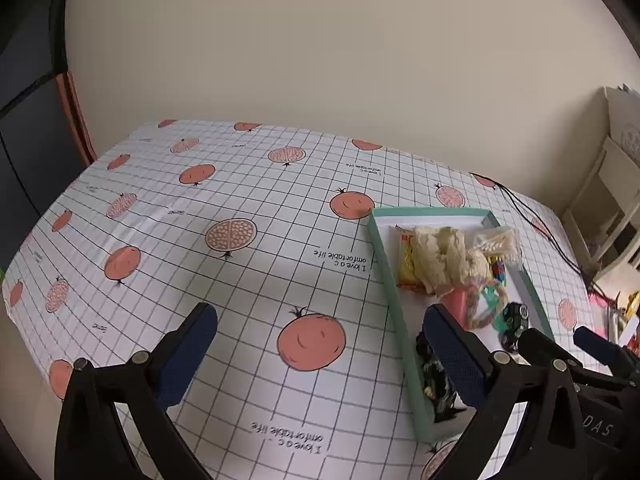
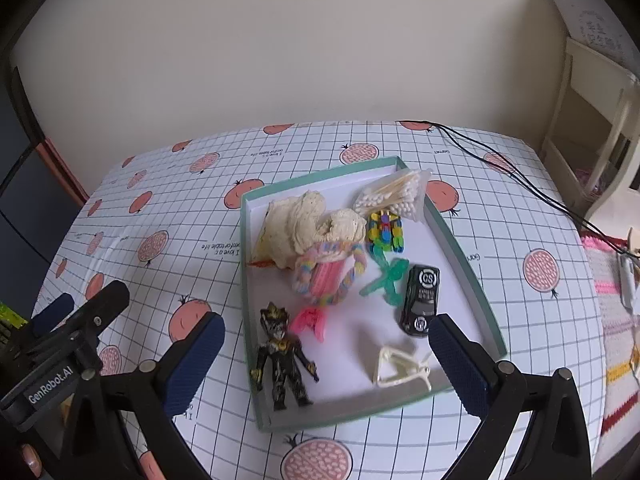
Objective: Organize objects
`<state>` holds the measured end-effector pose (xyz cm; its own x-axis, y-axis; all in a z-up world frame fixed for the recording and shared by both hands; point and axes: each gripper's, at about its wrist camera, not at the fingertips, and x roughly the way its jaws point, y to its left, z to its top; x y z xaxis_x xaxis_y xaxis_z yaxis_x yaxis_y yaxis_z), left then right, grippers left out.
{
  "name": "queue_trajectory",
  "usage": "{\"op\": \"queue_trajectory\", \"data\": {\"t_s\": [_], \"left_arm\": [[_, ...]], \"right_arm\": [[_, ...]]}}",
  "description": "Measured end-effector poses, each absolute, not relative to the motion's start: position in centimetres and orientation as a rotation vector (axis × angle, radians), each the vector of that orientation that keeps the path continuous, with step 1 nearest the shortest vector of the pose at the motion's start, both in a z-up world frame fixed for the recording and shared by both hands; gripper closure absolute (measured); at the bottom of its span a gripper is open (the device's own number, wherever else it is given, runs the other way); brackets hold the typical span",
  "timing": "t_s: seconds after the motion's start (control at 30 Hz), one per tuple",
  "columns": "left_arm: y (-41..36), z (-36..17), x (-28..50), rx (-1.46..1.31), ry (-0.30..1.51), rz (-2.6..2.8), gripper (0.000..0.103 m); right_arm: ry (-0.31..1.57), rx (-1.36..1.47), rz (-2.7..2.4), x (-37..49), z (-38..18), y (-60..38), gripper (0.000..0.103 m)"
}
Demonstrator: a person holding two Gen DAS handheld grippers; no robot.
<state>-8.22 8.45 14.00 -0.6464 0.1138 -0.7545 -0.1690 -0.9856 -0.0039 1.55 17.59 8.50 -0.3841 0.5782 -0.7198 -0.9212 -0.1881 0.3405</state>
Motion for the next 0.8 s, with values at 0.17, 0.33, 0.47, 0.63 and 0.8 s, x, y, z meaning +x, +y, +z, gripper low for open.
{"op": "queue_trajectory", "data": {"t_s": [0.17, 0.33, 0.47, 0.63, 0.8], "left_arm": [[7.8, 13.8, -6.6, -1.221, 0.126, 2.715, 0.000], [6.6, 13.2, -5.6, -1.227, 0.136, 2.708, 0.000], [5.9, 13.0, -4.7, -1.224, 0.127, 2.704, 0.000], [5.0, 12.3, -4.0, -1.249, 0.067, 2.673, 0.000], [4.3, 11.3, -3.0, -1.254, 0.075, 2.670, 0.000]], "right_arm": [[0.924, -0.538, 1.783, 1.2, 8.4, 15.9, 0.000], [0.911, -0.540, 1.772, 1.1, 8.1, 14.2, 0.000], [0.890, -0.551, 1.751, 1.0, 7.7, 13.1, 0.000], [0.889, -0.552, 1.741, 1.0, 6.7, 11.8, 0.000], [0.871, -0.565, 1.731, 0.6, 5.7, 10.5, 0.000]]}}
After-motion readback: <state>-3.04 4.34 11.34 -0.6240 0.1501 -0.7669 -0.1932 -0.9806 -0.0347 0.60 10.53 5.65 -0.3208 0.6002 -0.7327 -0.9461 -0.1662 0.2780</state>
